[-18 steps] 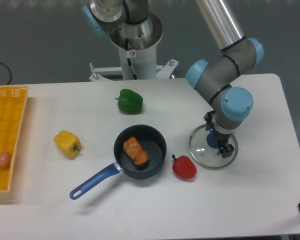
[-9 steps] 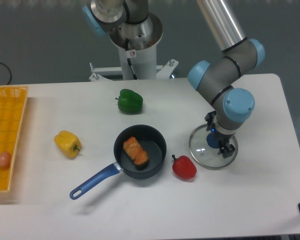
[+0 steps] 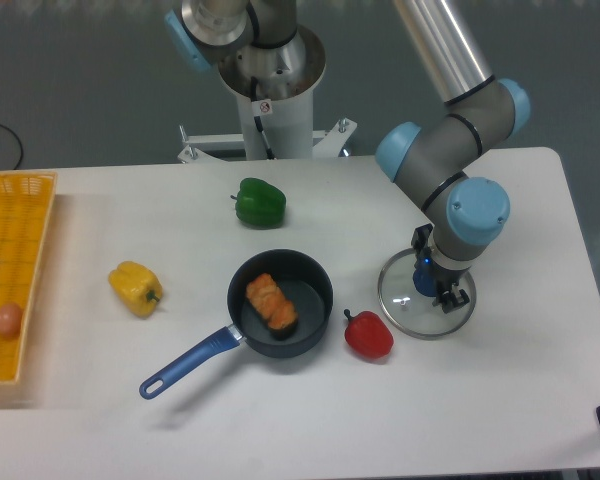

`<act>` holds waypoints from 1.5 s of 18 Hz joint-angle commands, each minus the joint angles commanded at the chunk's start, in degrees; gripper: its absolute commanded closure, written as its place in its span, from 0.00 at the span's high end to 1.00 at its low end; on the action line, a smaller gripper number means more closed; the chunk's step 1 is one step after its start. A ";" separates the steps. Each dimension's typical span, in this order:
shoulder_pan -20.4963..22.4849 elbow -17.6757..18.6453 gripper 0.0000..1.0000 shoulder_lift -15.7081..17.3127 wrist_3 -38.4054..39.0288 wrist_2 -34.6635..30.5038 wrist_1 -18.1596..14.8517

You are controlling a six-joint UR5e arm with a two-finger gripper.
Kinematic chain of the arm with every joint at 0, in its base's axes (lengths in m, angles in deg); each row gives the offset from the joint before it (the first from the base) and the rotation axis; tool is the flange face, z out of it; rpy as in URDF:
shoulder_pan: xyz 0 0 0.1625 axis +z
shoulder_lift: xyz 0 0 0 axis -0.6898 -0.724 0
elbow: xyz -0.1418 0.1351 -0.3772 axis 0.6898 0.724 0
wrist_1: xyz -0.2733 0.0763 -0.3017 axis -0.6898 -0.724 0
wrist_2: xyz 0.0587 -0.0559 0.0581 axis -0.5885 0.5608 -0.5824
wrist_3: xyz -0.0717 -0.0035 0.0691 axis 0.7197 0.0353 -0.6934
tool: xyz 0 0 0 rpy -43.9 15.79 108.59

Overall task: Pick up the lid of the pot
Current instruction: 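Close the gripper around the blue knob of the glass lid, then lift the glass lid up off the table by its knob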

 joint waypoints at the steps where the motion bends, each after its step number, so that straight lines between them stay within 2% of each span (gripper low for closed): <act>1: 0.09 0.00 0.73 0.00 0.00 0.00 -0.09; 11: 0.00 -0.18 0.64 0.09 -0.09 0.00 -0.09; 21: 0.09 -0.88 0.63 0.97 -0.18 0.00 -0.35; 27: 0.44 -1.05 0.63 3.07 -0.18 -0.09 -1.05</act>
